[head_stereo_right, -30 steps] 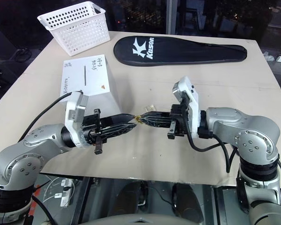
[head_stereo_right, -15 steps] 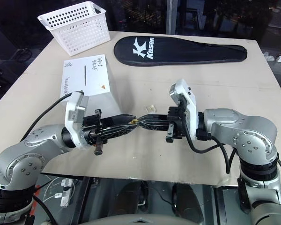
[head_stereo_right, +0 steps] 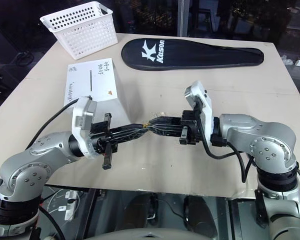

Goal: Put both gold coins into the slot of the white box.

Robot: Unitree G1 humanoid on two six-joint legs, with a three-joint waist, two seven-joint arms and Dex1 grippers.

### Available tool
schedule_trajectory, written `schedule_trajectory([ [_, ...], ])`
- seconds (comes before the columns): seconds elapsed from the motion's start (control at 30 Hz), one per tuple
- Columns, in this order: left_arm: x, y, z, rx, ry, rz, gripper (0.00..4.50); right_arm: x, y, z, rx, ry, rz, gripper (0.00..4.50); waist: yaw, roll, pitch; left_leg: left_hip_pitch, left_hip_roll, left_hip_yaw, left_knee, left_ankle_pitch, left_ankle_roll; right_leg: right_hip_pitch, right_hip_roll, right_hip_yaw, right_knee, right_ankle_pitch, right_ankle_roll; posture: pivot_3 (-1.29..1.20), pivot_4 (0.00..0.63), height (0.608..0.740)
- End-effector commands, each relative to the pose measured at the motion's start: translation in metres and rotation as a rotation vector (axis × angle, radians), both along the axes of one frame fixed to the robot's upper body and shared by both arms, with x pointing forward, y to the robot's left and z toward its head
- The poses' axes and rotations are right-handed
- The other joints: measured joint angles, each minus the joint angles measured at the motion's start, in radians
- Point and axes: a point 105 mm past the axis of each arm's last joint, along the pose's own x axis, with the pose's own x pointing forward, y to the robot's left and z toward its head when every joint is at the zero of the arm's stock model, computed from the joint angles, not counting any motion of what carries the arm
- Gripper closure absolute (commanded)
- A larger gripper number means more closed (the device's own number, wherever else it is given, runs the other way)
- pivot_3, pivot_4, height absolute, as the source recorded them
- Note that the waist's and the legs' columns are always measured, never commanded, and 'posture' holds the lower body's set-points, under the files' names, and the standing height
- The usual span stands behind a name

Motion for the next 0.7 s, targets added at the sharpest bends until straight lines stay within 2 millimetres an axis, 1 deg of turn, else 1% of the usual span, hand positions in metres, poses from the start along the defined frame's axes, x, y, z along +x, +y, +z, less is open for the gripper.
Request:
schedule_trajectory([
  [0.03, 0.003, 0.009, 0.024, -0.043, -0.098, 0.152, 4.50, 0.002, -0.018, 0.015, -0.012, -0.148, -0.028, 2.14, 0.001, 0.000, 0.000, 0.000, 0.000, 0.000, 0.000, 0.000, 0.000, 0.000, 0.000, 0.000, 0.000, 0.000, 0.000, 0.00, 0.150, 0.740],
  [0.1, 0.006, 0.013, 0.030, -0.058, -0.131, 0.238, 4.50, 0.011, -0.028, 0.022, -0.031, -0.230, -0.085, 1.12, 0.002, 0.000, 0.000, 0.000, 0.000, 0.000, 0.000, 0.000, 0.000, 0.000, -0.001, 0.001, 0.000, 0.000, 0.000, 0.00, 0.150, 0.740],
  [0.13, 0.008, 0.015, 0.034, -0.067, -0.147, 0.283, 4.50, 0.016, -0.031, 0.025, -0.034, -0.269, -0.115, 0.91, 0.002, -0.001, 0.000, 0.000, 0.000, 0.000, 0.000, 0.000, 0.000, 0.000, -0.001, 0.001, -0.001, 0.000, 0.000, 0.00, 0.150, 0.740],
  [0.17, 0.011, 0.019, 0.038, -0.077, -0.171, 0.352, 4.50, 0.020, -0.036, 0.028, -0.049, -0.307, -0.132, 0.48, 0.002, -0.001, 0.000, 0.000, 0.000, 0.000, 0.000, 0.000, 0.000, 0.000, -0.001, 0.001, -0.001, 0.000, 0.000, 0.00, 0.150, 0.740],
  [0.2, 0.012, 0.021, 0.043, -0.091, -0.193, 0.410, 4.50, 0.022, -0.041, 0.031, -0.067, -0.348, -0.137, 0.15, 0.003, -0.001, 0.000, 0.000, 0.000, 0.000, 0.000, 0.000, 0.000, 0.000, 0.000, 0.001, 0.000, 0.000, 0.000, 0.00, 0.150, 0.740],
  [0.23, 0.014, 0.024, 0.048, -0.092, -0.226, 0.476, 4.50, 0.023, -0.046, 0.035, -0.078, -0.379, -0.144, 0.07, 0.003, -0.001, 0.000, 0.000, 0.000, 0.000, 0.000, 0.000, 0.000, 0.000, 0.000, 0.001, 0.000, 0.000, 0.000, 0.00, 0.150, 0.740],
  [0.3, 0.022, 0.032, 0.053, -0.066, -0.258, 0.646, 4.50, 0.026, -0.054, 0.043, -0.096, -0.443, -0.156, 0.07, 0.004, -0.001, 0.000, 0.000, 0.000, 0.000, 0.001, 0.000, 0.000, 0.001, 0.000, 0.002, 0.000, 0.000, 0.000, 0.00, 0.150, 0.740],
  [0.33, 0.030, 0.039, 0.055, 0.049, -0.333, 0.816, 4.50, 0.026, -0.061, 0.049, -0.110, -0.486, -0.160, 0.07, 0.004, -0.001, 0.000, 0.000, 0.000, 0.000, 0.001, 0.000, 0.000, 0.001, 0.000, 0.003, 0.000, 0.000, 0.000, 0.00, 0.150, 0.740],
  [0.37, 0.033, 0.045, 0.059, 0.121, -0.395, 0.937, 4.50, 0.026, -0.066, 0.053, -0.122, -0.515, -0.159, 0.07, 0.005, -0.002, 0.001, 0.000, 0.000, 0.000, 0.001, 0.000, 0.000, 0.001, 0.000, 0.003, 0.000, 0.000, 0.000, 0.00, 0.150, 0.740],
  [0.4, 0.036, 0.051, 0.063, 0.154, -0.431, 1.032, 4.50, 0.027, -0.070, 0.056, -0.132, -0.534, -0.159, 0.07, 0.007, -0.002, 0.001, 0.000, -0.001, -0.001, 0.001, 0.000, 0.000, 0.001, 0.001, 0.003, 0.000, 0.000, 0.000, 0.00, 0.150, 0.740],
  [0.53, 0.049, 0.077, 0.066, 0.147, -0.342, 1.319, 4.50, 0.027, -0.090, 0.069, -0.131, -0.617, -0.170, 0.07, 0.019, -0.002, 0.001, 0.001, -0.001, 0.000, 0.002, 0.000, 0.000, 0.002, 0.001, 0.001, 0.000, 0.000, 0.001, 0.00, 0.150, 0.740],
  [0.6, 0.054, 0.086, 0.070, 0.192, -0.320, 1.409, 4.50, 0.028, -0.095, 0.074, -0.119, -0.625, -0.161, 0.07, 0.023, -0.004, 0.002, 0.000, -0.001, 0.000, 0.003, 0.000, 0.000, 0.002, 0.001, 0.001, 0.000, 0.000, 0.001, 0.00, 0.150, 0.740],
  [0.7, 0.061, 0.088, 0.072, 0.263, -0.290, 1.445, 4.50, 0.033, -0.098, 0.080, -0.135, -0.649, -0.161, 0.07, 0.023, -0.005, 0.002, 0.000, -0.001, -0.001, 0.003, 0.000, 0.000, 0.002, 0.001, 0.000, 0.000, 0.000, 0.001, 0.00, 0.150, 0.740],
])
